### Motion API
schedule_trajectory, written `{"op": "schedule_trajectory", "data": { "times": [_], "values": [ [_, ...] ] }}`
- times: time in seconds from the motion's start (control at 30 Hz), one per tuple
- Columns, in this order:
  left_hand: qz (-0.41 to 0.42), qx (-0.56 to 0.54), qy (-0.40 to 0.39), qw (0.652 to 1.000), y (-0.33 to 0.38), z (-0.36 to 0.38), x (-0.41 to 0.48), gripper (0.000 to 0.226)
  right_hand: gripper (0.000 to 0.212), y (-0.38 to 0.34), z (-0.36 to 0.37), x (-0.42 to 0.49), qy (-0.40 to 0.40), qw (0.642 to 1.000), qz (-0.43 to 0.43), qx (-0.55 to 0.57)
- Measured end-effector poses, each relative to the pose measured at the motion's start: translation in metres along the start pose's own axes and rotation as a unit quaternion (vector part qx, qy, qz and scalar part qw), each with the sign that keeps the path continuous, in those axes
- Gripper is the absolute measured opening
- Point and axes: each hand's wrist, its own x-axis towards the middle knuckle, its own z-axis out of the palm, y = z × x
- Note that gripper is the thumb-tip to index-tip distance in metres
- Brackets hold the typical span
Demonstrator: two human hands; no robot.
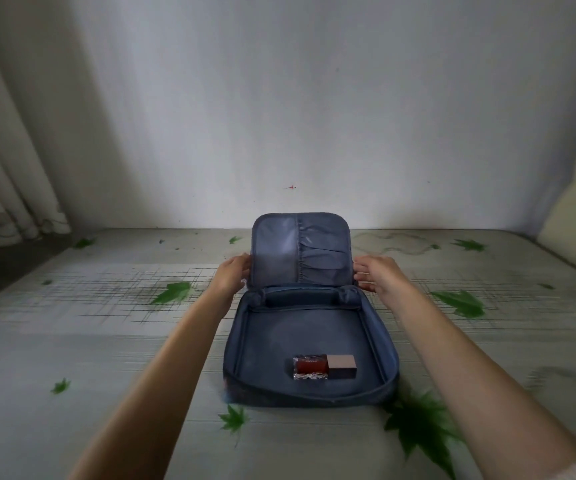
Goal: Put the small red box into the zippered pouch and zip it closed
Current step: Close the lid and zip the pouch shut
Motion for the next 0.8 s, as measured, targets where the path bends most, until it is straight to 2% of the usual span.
{"op": "schedule_trajectory", "data": {
  "times": [0.13, 0.27, 0.57, 0.8],
  "values": [
    [0.017, -0.021, 0.009, 1.000, -0.002, -0.005, -0.010, 0.038, 0.028, 0.005, -0.008, -0.008, -0.026, 0.998, -0.002, 0.055],
    [0.060, -0.025, 0.019, 0.998, -0.007, -0.008, -0.027, 0.036, 0.033, 0.013, -0.014, -0.016, -0.035, 0.994, -0.011, 0.099],
    [0.107, -0.073, 0.017, 0.991, -0.020, -0.011, -0.054, 0.034, 0.024, 0.021, -0.017, -0.026, -0.020, 0.994, -0.055, 0.092],
    [0.104, -0.067, 0.037, 0.992, -0.029, -0.012, -0.053, 0.033, 0.009, 0.032, -0.020, -0.033, -0.014, 0.993, -0.118, -0.029]
  ]
}}
